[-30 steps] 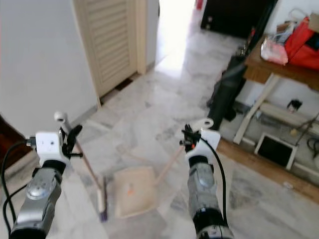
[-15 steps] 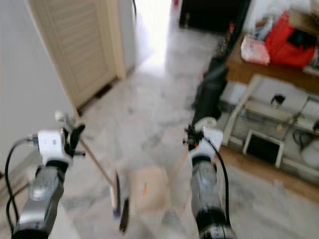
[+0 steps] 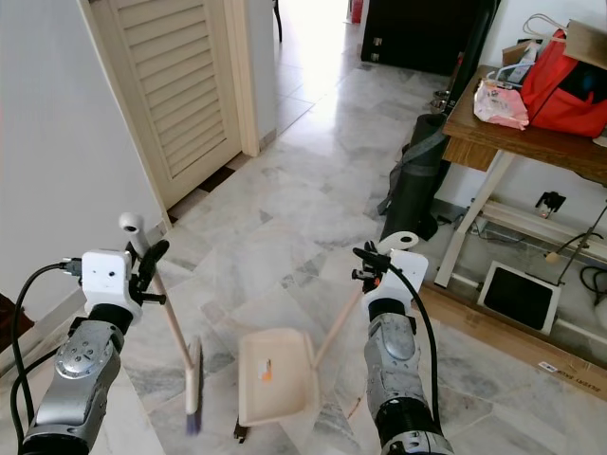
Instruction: Sweep floor
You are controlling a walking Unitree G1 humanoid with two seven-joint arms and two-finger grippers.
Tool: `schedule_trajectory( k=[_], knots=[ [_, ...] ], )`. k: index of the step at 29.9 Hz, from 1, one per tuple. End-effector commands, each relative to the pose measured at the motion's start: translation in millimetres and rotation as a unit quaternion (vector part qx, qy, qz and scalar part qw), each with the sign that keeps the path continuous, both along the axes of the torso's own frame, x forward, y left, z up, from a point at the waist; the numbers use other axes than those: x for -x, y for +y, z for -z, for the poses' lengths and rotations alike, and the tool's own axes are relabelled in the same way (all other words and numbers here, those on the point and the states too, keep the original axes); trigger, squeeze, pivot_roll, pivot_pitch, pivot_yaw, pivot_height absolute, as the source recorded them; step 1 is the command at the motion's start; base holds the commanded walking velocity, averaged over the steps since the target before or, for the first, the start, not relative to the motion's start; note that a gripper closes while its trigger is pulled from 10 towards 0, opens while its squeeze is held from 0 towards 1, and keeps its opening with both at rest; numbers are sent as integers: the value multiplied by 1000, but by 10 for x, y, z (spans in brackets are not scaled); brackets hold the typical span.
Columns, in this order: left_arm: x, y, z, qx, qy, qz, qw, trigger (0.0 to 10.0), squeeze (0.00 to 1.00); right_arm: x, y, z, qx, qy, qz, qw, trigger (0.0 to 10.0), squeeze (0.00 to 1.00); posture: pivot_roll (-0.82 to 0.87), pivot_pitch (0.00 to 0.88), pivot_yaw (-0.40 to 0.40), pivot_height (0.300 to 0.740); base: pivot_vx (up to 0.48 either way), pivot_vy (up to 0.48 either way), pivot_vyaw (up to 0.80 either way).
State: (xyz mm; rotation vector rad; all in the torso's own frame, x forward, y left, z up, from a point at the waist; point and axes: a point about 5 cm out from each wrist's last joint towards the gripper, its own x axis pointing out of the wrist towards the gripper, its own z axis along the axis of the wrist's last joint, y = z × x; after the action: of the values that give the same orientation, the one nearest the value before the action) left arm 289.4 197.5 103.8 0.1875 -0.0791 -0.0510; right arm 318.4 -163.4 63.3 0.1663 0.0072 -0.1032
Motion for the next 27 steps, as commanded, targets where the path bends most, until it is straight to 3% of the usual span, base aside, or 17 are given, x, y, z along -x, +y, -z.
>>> schedule_trajectory(
  k=[1,14,18,27],
  knots=[
    [-4,-22,-44,-20,-17,18,999,10000,0,-35,-9,-70,17,-18,3,1000,10000,0,45,42,-10,740,0,0,0],
    [-44,-143,81,-49,22,84,995,10000,0,-12,-84,38,67,16,36,997,10000,0,45,51,-16,740,0,0,0],
    [-75,-148,102,-49,24,83,995,10000,0,1,-124,84,74,29,62,995,10000,0,47,58,-17,740,0,0,0],
    [-116,-107,125,-55,21,67,996,10000,0,-32,-52,120,91,51,65,992,10000,0,52,64,-17,740,0,0,0]
  ],
)
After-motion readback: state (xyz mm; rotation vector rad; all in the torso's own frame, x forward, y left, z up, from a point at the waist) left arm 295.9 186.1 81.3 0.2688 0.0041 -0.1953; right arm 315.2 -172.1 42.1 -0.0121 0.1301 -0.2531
